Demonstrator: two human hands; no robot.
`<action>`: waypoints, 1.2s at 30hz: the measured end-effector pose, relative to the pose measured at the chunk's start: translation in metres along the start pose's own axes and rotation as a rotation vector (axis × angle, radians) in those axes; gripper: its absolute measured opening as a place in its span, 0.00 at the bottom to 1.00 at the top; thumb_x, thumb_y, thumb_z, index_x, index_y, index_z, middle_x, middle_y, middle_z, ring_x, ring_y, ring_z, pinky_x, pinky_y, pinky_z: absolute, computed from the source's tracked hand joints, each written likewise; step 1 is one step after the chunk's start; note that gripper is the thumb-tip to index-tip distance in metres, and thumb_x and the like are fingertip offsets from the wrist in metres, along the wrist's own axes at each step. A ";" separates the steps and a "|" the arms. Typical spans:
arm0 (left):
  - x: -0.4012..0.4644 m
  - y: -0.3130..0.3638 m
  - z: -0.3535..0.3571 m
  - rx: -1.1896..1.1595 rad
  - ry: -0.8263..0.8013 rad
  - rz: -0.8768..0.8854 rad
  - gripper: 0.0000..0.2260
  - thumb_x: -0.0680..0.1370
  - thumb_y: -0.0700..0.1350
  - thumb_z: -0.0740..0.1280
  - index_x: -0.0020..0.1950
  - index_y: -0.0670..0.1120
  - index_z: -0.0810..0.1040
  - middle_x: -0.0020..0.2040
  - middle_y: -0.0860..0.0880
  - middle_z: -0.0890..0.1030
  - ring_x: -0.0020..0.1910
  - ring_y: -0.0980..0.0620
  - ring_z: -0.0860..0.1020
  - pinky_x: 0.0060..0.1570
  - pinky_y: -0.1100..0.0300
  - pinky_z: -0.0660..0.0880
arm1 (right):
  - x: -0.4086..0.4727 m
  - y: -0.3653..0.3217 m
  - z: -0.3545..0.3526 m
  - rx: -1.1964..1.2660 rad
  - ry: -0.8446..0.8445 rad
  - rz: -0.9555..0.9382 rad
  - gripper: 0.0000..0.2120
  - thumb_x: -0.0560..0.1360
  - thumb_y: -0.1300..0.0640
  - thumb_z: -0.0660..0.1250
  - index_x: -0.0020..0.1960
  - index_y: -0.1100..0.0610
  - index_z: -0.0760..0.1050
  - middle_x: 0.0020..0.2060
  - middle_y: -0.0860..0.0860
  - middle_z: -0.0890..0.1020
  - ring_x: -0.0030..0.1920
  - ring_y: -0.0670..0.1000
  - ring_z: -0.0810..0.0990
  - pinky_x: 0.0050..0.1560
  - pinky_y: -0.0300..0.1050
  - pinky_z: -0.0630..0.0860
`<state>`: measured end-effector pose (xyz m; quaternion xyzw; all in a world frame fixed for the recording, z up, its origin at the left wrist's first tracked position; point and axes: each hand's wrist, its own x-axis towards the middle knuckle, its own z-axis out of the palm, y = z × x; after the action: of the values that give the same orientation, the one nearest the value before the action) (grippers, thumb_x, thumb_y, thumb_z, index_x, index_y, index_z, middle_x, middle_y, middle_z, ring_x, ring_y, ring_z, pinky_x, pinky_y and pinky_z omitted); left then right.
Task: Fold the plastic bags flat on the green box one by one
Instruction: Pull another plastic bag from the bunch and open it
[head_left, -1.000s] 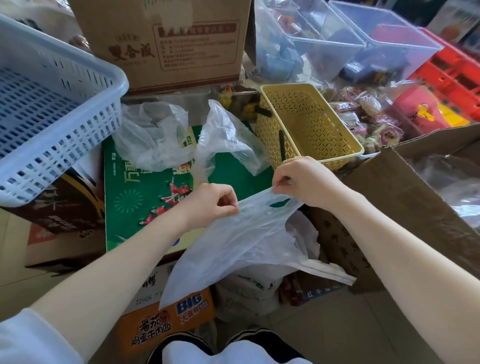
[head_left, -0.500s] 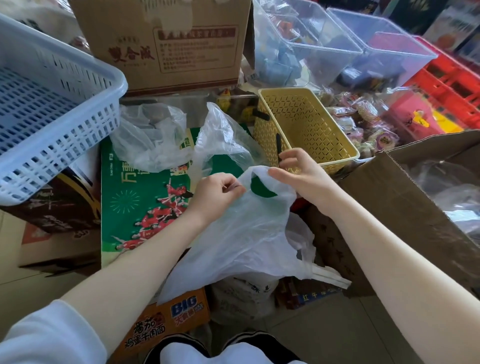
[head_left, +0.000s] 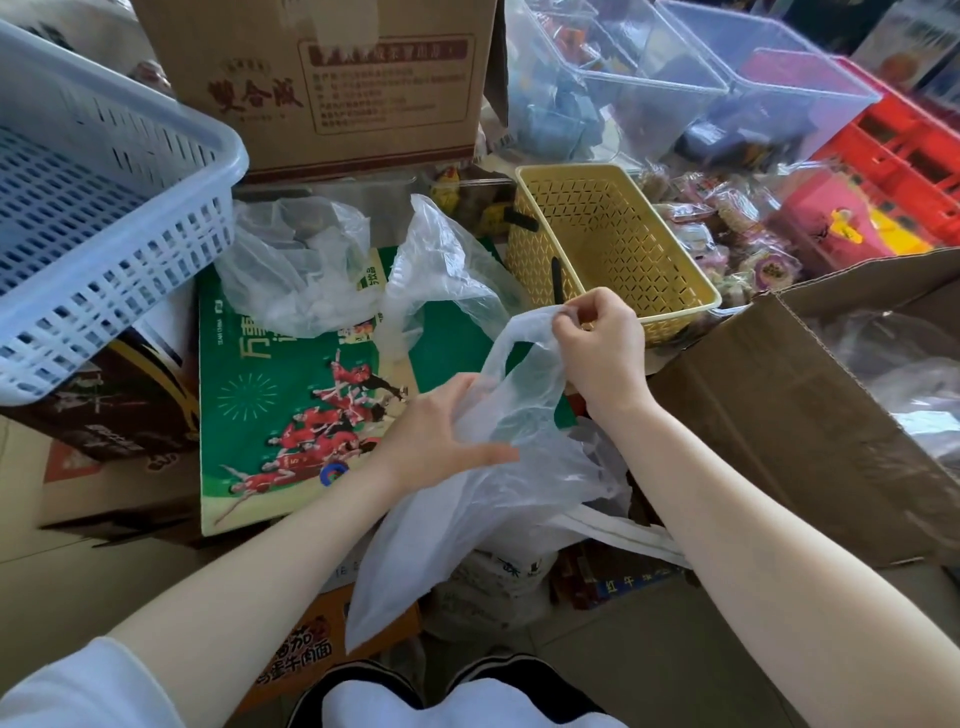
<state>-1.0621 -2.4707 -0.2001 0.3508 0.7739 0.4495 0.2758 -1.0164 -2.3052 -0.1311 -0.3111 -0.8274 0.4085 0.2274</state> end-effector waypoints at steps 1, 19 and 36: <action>0.000 -0.004 0.003 0.109 0.042 -0.011 0.25 0.68 0.60 0.70 0.60 0.51 0.71 0.51 0.56 0.77 0.50 0.56 0.76 0.47 0.62 0.72 | 0.000 0.001 0.002 0.003 0.008 0.024 0.03 0.75 0.62 0.64 0.42 0.58 0.73 0.34 0.48 0.74 0.38 0.48 0.74 0.42 0.41 0.75; 0.000 -0.021 -0.081 -0.324 -0.453 -0.263 0.12 0.78 0.47 0.64 0.58 0.44 0.71 0.52 0.44 0.79 0.48 0.47 0.78 0.50 0.46 0.73 | 0.011 0.003 -0.024 0.228 -0.700 0.067 0.03 0.73 0.58 0.69 0.40 0.55 0.77 0.40 0.54 0.78 0.44 0.54 0.77 0.45 0.48 0.75; -0.003 -0.039 -0.064 -0.099 -0.235 -0.129 0.27 0.73 0.68 0.56 0.46 0.45 0.78 0.40 0.46 0.77 0.36 0.50 0.72 0.44 0.53 0.69 | 0.025 0.019 0.007 0.064 -0.144 0.147 0.20 0.79 0.46 0.59 0.38 0.60 0.76 0.32 0.52 0.75 0.35 0.51 0.73 0.39 0.45 0.71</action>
<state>-1.1191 -2.5188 -0.2056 0.3366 0.7339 0.4244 0.4099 -1.0321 -2.2819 -0.1476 -0.3332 -0.8031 0.4716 0.1466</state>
